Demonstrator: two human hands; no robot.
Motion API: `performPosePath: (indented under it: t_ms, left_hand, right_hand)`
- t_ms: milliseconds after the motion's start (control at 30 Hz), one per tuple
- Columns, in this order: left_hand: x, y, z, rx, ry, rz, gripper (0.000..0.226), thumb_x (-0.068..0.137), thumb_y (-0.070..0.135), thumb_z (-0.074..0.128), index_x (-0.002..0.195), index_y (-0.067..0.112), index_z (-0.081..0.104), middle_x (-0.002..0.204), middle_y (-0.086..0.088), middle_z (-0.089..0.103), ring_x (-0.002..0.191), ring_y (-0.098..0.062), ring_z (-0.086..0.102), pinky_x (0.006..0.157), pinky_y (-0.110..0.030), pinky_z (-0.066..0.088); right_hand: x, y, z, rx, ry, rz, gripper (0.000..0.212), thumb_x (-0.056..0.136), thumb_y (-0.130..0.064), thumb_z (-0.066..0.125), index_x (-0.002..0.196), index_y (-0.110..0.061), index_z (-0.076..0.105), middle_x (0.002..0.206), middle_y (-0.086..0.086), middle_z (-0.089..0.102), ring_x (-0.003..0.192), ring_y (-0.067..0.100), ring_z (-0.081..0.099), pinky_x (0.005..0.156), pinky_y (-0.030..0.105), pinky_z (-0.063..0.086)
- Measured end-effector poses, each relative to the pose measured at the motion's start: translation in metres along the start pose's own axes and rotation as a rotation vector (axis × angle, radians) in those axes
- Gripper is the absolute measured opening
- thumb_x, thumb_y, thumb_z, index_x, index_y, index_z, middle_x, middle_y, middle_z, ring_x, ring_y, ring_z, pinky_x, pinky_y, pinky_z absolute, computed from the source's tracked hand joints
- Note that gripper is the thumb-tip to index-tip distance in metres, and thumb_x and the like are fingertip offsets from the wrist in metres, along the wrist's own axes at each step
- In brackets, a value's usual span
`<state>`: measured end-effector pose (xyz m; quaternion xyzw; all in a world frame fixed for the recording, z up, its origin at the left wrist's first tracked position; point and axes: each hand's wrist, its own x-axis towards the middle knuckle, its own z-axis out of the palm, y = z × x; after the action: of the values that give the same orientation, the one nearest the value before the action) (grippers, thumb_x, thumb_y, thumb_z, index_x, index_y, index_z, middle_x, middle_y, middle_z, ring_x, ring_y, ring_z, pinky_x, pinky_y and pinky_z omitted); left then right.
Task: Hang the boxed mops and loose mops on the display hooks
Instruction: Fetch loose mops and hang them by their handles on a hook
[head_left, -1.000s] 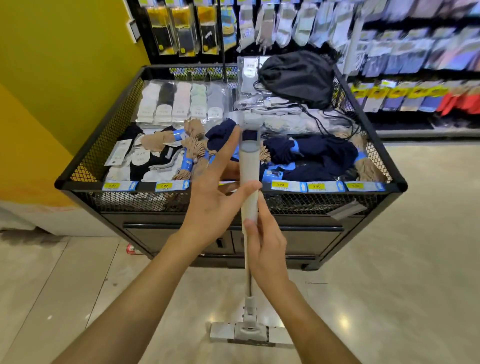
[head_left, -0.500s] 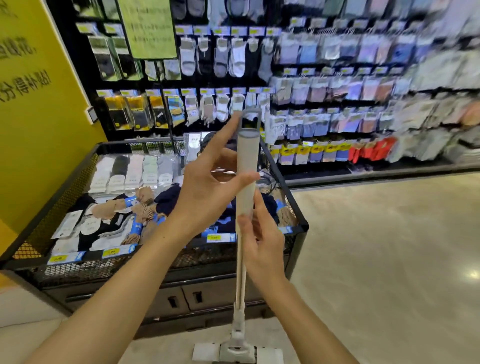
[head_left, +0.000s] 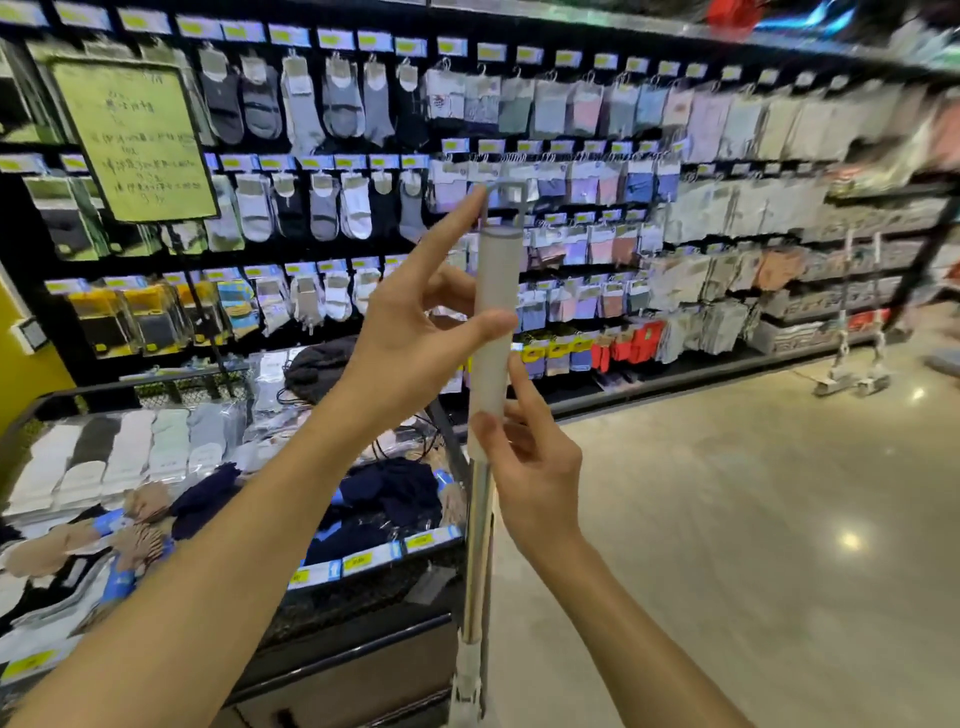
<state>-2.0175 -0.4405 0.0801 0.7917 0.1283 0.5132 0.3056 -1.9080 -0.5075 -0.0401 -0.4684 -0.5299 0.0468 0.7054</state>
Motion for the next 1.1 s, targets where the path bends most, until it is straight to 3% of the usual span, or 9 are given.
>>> performPosePath:
  t_ms: [67, 133, 333, 433, 533, 667, 767, 900, 1100]
  left_hand:
    - [0.015, -0.002, 0.018, -0.022, -0.015, 0.042, 0.087, 0.090, 0.010, 0.081, 0.153, 0.043, 0.031, 0.086, 0.003, 0.069, 0.086, -0.009, 0.071, 0.086, -0.028, 0.060]
    - [0.031, -0.005, 0.040, -0.052, -0.037, 0.082, 0.086, 0.091, 0.010, 0.081, 0.153, 0.042, 0.030, 0.083, 0.011, 0.068, 0.084, -0.006, 0.070, 0.084, -0.024, 0.058]
    - [0.076, -0.026, 0.112, -0.183, -0.114, 0.123, 0.088, 0.090, 0.013, 0.082, 0.157, 0.041, 0.032, 0.076, 0.017, 0.065, 0.079, -0.006, 0.068, 0.079, -0.020, 0.058]
    - [0.099, -0.038, 0.150, -0.248, -0.143, 0.130, 0.089, 0.088, 0.011, 0.083, 0.157, 0.040, 0.034, 0.078, 0.010, 0.066, 0.079, -0.009, 0.069, 0.076, -0.020, 0.059]
    - [0.125, -0.053, 0.190, -0.349, -0.178, 0.135, 0.090, 0.087, 0.007, 0.083, 0.155, 0.041, 0.035, 0.081, -0.012, 0.064, 0.080, -0.027, 0.067, 0.074, -0.027, 0.060]
    - [0.163, -0.077, 0.239, -0.440, -0.256, 0.159, 0.091, 0.086, 0.018, 0.085, 0.155, 0.046, 0.033, 0.077, 0.007, 0.062, 0.075, -0.009, 0.065, 0.073, -0.026, 0.059]
    - [0.187, -0.089, 0.272, -0.514, -0.316, 0.197, 0.090, 0.085, 0.026, 0.083, 0.155, 0.049, 0.032, 0.076, 0.015, 0.061, 0.077, -0.012, 0.066, 0.074, -0.030, 0.060]
    - [0.216, -0.097, 0.324, -0.591, -0.384, 0.216, 0.090, 0.087, 0.016, 0.083, 0.157, 0.045, 0.034, 0.077, 0.019, 0.060, 0.079, -0.009, 0.066, 0.072, -0.034, 0.061]
    - [0.250, -0.099, 0.404, -0.686, -0.486, 0.265, 0.091, 0.087, 0.009, 0.083, 0.156, 0.041, 0.031, 0.077, 0.018, 0.060, 0.078, -0.004, 0.065, 0.077, -0.041, 0.063]
  right_hand:
    - [0.012, 0.001, -0.017, -0.021, 0.027, 0.016, 0.058, 0.094, -0.038, 0.065, 0.135, -0.074, 0.043, 0.088, -0.002, 0.070, 0.077, 0.030, 0.067, 0.074, 0.044, 0.059]
    - [0.024, 0.005, -0.037, -0.049, 0.065, 0.026, 0.057, 0.094, -0.040, 0.065, 0.137, -0.071, 0.044, 0.088, 0.003, 0.069, 0.075, 0.031, 0.065, 0.073, 0.047, 0.057]
    - [0.053, 0.031, -0.099, -0.162, 0.101, 0.066, 0.070, 0.101, -0.016, 0.067, 0.137, -0.071, 0.044, 0.087, -0.023, 0.068, 0.078, 0.028, 0.069, 0.074, 0.051, 0.059]
    - [0.070, 0.046, -0.130, -0.218, 0.152, 0.106, 0.072, 0.100, -0.014, 0.068, 0.134, -0.073, 0.045, 0.092, -0.022, 0.072, 0.082, 0.022, 0.074, 0.077, 0.047, 0.063]
    - [0.089, 0.061, -0.160, -0.264, 0.202, 0.117, 0.076, 0.099, -0.010, 0.068, 0.132, -0.075, 0.045, 0.098, -0.011, 0.074, 0.081, 0.022, 0.075, 0.078, 0.037, 0.064]
    - [0.117, 0.083, -0.193, -0.348, 0.271, 0.119, 0.075, 0.099, -0.014, 0.069, 0.132, -0.076, 0.043, 0.105, -0.012, 0.073, 0.086, 0.020, 0.075, 0.078, 0.029, 0.063]
    - [0.132, 0.095, -0.216, -0.406, 0.317, 0.142, 0.074, 0.098, -0.016, 0.069, 0.130, -0.078, 0.043, 0.102, -0.015, 0.071, 0.084, 0.020, 0.075, 0.078, 0.031, 0.064]
    - [0.153, 0.112, -0.250, -0.483, 0.412, 0.146, 0.069, 0.097, -0.023, 0.069, 0.134, -0.075, 0.042, 0.102, -0.013, 0.070, 0.086, 0.022, 0.075, 0.080, 0.034, 0.064]
    - [0.175, 0.141, -0.311, -0.551, 0.547, 0.113, 0.075, 0.097, -0.011, 0.070, 0.132, -0.074, 0.046, 0.102, -0.006, 0.070, 0.082, 0.024, 0.073, 0.078, 0.030, 0.062]
